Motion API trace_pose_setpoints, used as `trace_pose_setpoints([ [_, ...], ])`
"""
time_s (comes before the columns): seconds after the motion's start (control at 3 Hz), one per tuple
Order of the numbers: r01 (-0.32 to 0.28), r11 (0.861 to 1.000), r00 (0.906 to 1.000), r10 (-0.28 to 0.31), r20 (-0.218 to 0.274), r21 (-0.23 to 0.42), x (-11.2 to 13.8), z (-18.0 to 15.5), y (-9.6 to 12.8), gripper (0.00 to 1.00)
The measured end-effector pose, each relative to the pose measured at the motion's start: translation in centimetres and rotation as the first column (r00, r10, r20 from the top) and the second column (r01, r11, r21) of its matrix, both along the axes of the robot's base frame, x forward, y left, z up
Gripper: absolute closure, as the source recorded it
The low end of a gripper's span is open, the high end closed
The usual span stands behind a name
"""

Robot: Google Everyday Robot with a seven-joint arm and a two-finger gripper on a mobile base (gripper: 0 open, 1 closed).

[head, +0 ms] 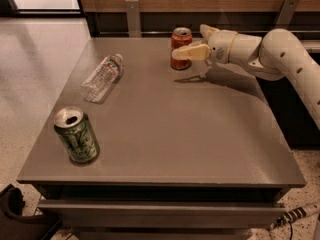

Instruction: Move coke can near green can

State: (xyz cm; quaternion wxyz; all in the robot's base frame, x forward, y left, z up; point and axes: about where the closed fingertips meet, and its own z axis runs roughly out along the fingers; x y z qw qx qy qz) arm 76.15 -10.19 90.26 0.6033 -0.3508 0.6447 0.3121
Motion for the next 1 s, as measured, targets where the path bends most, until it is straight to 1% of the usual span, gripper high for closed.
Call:
trace_pose_setpoints([
  [0.33,-0.028,1.000,0.9996,0.029,-0.006,0.011,0.52,-0.93,1.79,0.25],
  [1.0,-0.039,0.999,0.9992,0.039,-0.007,0.012,0.49,-0.93,2.54,0.87],
])
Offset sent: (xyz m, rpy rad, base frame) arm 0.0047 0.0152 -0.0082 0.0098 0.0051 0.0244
